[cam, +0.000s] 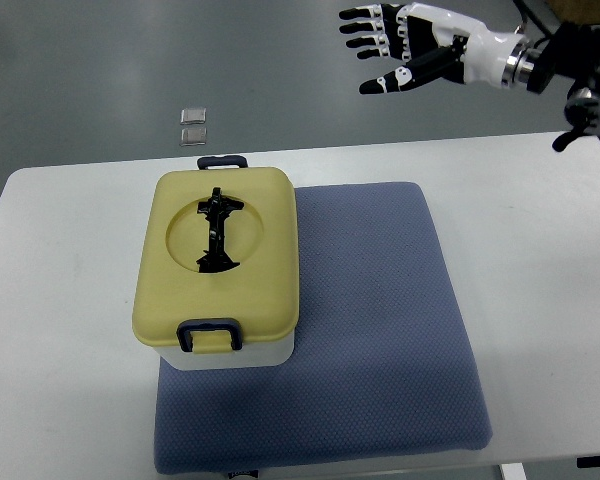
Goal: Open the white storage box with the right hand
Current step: 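Swing the right hand over the table toward the yellow lid, then lower the right hand onto the black handle on the yellow lid, then close the right hand fingers around the black lid handle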
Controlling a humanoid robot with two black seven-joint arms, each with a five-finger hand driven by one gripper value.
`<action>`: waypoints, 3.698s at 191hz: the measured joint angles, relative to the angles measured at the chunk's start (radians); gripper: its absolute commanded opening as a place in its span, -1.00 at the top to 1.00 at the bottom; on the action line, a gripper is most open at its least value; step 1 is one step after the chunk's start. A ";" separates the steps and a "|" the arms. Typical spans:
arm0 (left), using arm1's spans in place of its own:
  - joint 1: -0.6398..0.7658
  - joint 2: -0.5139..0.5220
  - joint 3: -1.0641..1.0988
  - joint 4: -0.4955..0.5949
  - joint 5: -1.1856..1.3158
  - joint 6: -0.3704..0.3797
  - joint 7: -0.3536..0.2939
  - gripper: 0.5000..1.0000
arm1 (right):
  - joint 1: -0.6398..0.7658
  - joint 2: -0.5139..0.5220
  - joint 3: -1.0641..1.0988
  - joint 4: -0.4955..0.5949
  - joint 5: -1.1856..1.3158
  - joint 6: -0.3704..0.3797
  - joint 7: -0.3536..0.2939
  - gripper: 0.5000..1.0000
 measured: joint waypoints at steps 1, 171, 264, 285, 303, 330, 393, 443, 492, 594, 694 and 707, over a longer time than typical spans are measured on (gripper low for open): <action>0.000 0.000 0.000 0.000 0.000 0.000 0.000 -1.00 | 0.009 -0.002 -0.005 0.005 -0.014 0.000 0.000 -0.70; -0.004 0.000 0.001 -0.023 -0.003 -0.002 0.000 -1.00 | 0.342 0.010 -0.425 0.288 -0.250 0.000 -0.046 -0.70; -0.005 0.000 -0.001 -0.025 -0.003 -0.002 0.000 -1.00 | 0.268 0.148 -0.413 0.356 -0.273 0.000 -0.045 -0.70; -0.004 0.000 -0.001 -0.026 -0.003 -0.002 0.000 -1.00 | 0.255 0.160 -0.415 0.356 -0.312 0.000 -0.046 -0.71; -0.004 0.000 -0.001 -0.027 -0.003 -0.002 0.000 -1.00 | 0.245 0.163 -0.415 0.356 -0.328 0.000 -0.046 -0.70; -0.004 0.000 0.000 -0.028 -0.003 -0.002 0.000 -1.00 | 0.234 0.169 -0.415 0.356 -0.337 0.000 -0.048 -0.70; -0.004 0.000 0.000 -0.017 -0.003 -0.002 0.000 -1.00 | 0.200 0.206 -0.416 0.354 -0.406 0.000 -0.049 -0.70; -0.004 0.000 0.000 -0.021 -0.003 -0.002 0.000 -1.00 | 0.179 0.239 -0.420 0.347 -0.454 0.000 -0.049 -0.70; -0.004 0.000 0.001 -0.023 -0.003 -0.002 0.000 -1.00 | 0.161 0.263 -0.424 0.333 -0.489 0.000 -0.049 -0.70; -0.004 0.000 0.002 -0.026 -0.003 -0.002 0.000 -1.00 | 0.165 0.263 -0.417 0.293 -0.490 -0.118 -0.057 -0.70; -0.004 0.000 0.002 -0.026 -0.003 -0.002 0.000 -1.00 | 0.132 0.284 -0.425 0.287 -0.490 -0.198 -0.057 -0.64; -0.004 0.000 0.002 -0.026 -0.003 -0.002 0.000 -1.00 | 0.127 0.284 -0.427 0.287 -0.490 -0.205 -0.057 -0.61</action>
